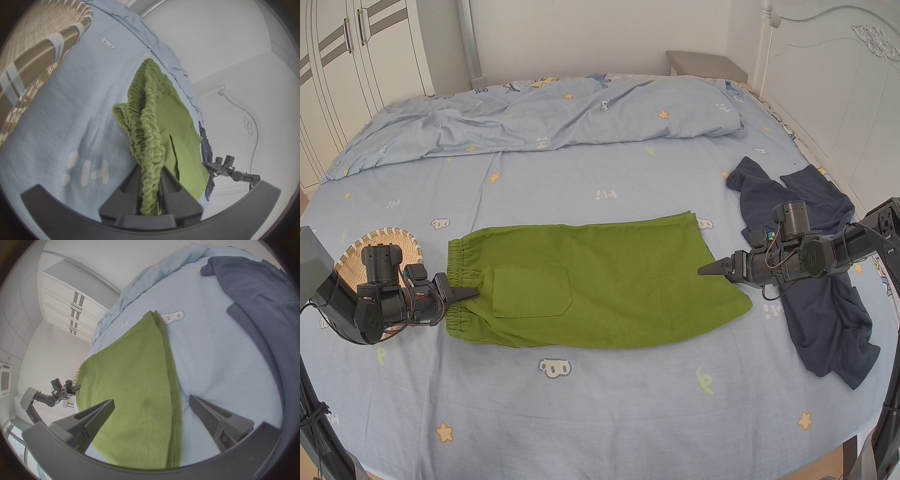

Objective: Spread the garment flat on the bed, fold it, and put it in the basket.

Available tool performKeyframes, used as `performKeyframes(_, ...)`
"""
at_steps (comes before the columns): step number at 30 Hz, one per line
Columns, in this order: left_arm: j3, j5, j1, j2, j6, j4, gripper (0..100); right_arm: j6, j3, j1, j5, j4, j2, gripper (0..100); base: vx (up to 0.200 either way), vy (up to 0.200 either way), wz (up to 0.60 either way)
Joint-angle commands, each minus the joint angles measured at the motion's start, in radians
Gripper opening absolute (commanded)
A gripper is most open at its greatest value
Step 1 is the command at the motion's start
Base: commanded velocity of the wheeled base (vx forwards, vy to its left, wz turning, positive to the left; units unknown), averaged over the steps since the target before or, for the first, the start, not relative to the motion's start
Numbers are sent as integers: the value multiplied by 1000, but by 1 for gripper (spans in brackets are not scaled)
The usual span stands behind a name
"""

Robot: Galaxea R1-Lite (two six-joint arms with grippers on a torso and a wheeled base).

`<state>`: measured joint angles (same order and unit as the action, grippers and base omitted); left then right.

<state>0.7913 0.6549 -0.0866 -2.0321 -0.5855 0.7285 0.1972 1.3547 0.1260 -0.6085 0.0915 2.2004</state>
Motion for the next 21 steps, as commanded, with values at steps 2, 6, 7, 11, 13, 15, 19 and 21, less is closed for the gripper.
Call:
performKeyframes(2, -1, 0, -1, 4, 0, 0, 0, 11, -72, 24, -14, 96, 1, 100, 0, 0, 0)
performKeyframes(6, -1, 0, -1, 4, 0, 0, 0, 33, -83, 27, -17, 123, 2, 100, 0, 0, 0)
performKeyframes(7, -1, 0, -1, 4, 0, 0, 0, 34, -85, 27, -17, 125, 2, 100, 0, 0, 0)
performKeyframes(11, -1, 0, -1, 3, 0, 0, 0, 36, -83, 26, -22, 125, 2, 0, 0, 0, 0)
performKeyframes(13, -1, 0, -1, 3, 0, 0, 0, 36, -83, 24, -28, 125, 4, 0, 0, 0, 0)
performKeyframes(15, -1, 0, -1, 3, 0, 0, 0, 47, -83, 23, -46, 125, 1, 0, 0, 0, 0)
performKeyframes(19, -1, 0, -2, 1, 0, 0, 0, 56, -85, 17, -79, 125, -7, 0, 0, 0, 0)
performKeyframes(21, -1, 0, -2, 1, 0, 0, 0, 56, -85, 15, -79, 125, -7, 0, 0, 0, 0)
